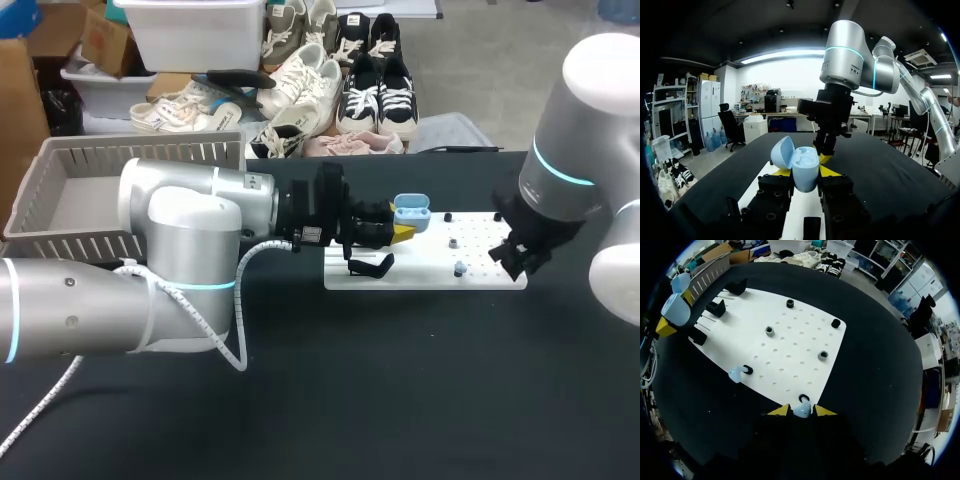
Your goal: Pick up each earbud case from the left stands, insert the matching earbuds, close the lid, and place the case in the box.
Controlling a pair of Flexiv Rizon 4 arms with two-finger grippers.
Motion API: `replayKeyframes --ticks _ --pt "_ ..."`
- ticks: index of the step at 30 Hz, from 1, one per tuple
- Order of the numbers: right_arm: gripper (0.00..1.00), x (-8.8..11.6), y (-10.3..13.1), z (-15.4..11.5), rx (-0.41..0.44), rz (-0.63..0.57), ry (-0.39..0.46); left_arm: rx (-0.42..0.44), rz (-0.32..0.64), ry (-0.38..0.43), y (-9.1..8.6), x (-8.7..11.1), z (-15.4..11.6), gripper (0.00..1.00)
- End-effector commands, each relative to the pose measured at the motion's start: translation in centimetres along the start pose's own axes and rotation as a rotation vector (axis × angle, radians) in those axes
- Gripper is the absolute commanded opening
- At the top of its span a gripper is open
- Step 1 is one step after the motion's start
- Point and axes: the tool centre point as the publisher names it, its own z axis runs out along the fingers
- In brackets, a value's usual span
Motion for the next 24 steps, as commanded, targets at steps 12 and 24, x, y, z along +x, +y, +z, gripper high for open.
replayKeyframes --ticks 12,24 --pt "0.0 -0.1 0.1 0.1 0.006 0.001 0.007 -0.001 0.001 -0.003 0.0 0.1 0.0 0.0" --pt "0.0 0.1 0.2 -2.8 0.021 0.001 -0.007 -0.001 0.001 -0.003 0.0 0.1 0.0 0.0"
